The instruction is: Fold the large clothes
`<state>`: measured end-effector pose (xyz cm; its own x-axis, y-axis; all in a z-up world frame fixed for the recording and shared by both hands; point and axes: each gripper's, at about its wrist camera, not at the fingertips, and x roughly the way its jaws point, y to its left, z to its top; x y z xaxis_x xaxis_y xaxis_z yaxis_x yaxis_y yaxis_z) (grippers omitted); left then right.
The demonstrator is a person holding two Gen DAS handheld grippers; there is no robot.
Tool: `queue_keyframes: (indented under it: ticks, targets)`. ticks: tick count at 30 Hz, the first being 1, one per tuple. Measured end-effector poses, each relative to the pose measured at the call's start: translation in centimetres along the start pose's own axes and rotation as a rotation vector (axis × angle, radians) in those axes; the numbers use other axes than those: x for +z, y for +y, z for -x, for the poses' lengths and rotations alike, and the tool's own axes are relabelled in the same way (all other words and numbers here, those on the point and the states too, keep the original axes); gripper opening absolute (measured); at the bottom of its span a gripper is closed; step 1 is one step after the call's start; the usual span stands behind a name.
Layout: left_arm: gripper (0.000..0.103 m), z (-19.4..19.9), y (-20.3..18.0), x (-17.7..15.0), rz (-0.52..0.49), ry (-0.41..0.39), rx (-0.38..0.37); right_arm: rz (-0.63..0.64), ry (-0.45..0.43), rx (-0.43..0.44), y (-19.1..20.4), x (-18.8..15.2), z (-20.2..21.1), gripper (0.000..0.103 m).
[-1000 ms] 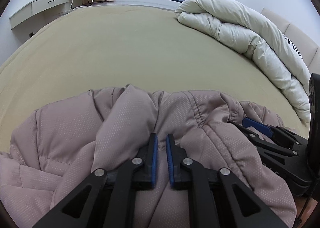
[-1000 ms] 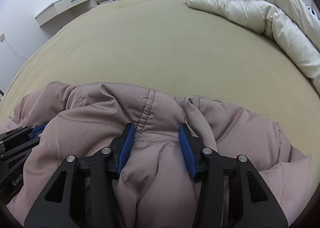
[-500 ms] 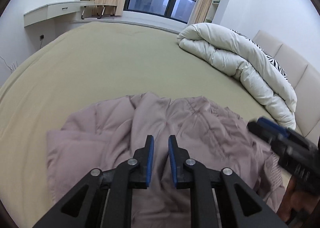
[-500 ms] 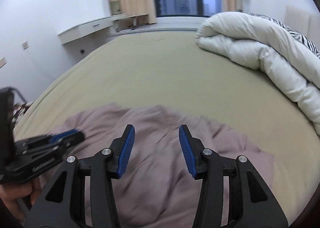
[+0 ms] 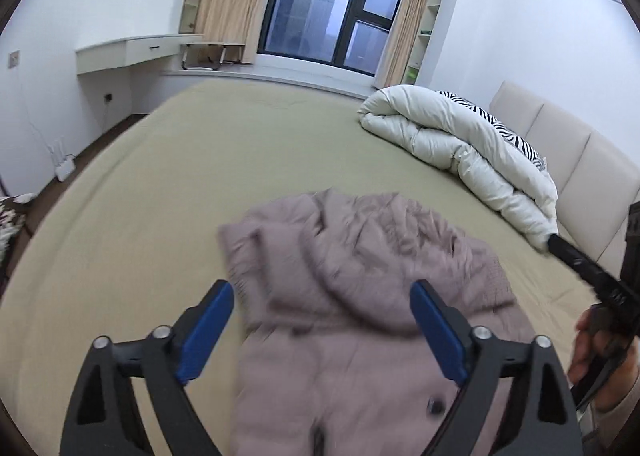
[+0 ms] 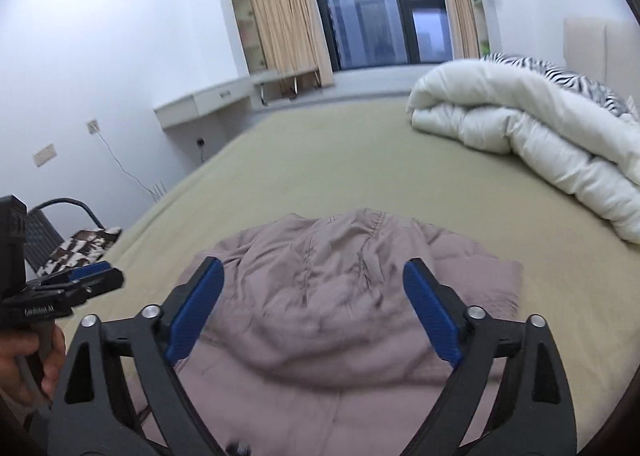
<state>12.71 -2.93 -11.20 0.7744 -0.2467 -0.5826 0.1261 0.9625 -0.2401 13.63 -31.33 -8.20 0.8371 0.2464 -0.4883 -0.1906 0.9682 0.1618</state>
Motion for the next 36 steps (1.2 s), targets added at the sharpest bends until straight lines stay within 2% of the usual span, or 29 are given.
queue_keyframes:
  ticks: [3,6,9,12,15,19,22,27,32,34,36]
  targets:
    - [0.093,4.6,2.7,-5.5,0.019,0.084,0.023,-0.026,0.061,0.016,-1.7,-4.3,6.4,0.093]
    - [0.093,7.9,5.1,-11.2,0.045,0.189,0.051,-0.113,0.157,-0.031,-4.4,-10.3,12.5,0.093]
    - [0.093,10.5,7.6,-16.3,0.152,0.278,0.037,-0.202,0.237,-0.078,-6.9,-16.4,17.8,0.093]
    - [0.092,11.8,8.3,-19.5,0.169,0.336,0.038,-0.267,0.327,-0.129,-8.8,-21.6,21.3,0.093]
    - [0.092,11.6,7.7,-21.4,0.191,0.384,-0.024,-0.331,0.351,-0.148,-10.4,-25.6,23.7,0.093]
    - [0.091,9.8,6.3,-23.9,0.158,0.471,-0.064,-0.429,0.369,-0.122,-11.7,-28.1,25.7,0.093]
    - [0.09,8.7,6.1,-25.5,0.167,0.515,-0.085,-0.433,0.403,-0.11,-12.2,-28.8,26.0,0.093]
    - [0.089,8.3,6.8,-25.9,0.209,0.537,-0.129,-0.409,0.439,-0.105,-12.6,-28.3,25.7,0.093]
    - [0.086,8.3,7.1,-26.1,0.226,0.547,-0.15,-0.51,0.465,-0.069,-15.1,-28.7,25.9,0.093]
    - [0.086,8.4,7.0,-26.2,0.225,0.552,-0.147,-0.522,0.483,-0.053,-15.6,-29.1,25.8,0.093]
    - [0.085,8.7,7.0,-26.2,0.216,0.558,-0.142,-0.512,0.508,-0.076,-16.0,-29.4,25.5,0.093]
